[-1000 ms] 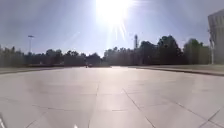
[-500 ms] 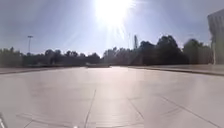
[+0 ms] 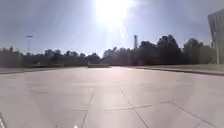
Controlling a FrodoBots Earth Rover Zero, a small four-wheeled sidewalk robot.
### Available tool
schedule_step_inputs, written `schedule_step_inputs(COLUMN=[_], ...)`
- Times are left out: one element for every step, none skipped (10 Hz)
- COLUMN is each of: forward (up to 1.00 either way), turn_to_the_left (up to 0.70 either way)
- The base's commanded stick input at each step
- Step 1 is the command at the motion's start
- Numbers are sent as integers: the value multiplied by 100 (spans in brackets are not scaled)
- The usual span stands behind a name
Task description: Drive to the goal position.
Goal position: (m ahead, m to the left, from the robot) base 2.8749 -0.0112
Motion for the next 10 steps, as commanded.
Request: schedule_step_inputs(forward=[70,70,70,70,70,70,70,70,70,70], turn_to_the_left=[-1,-1,-1,-1,-1,-1,-1,-1,-1,-1])
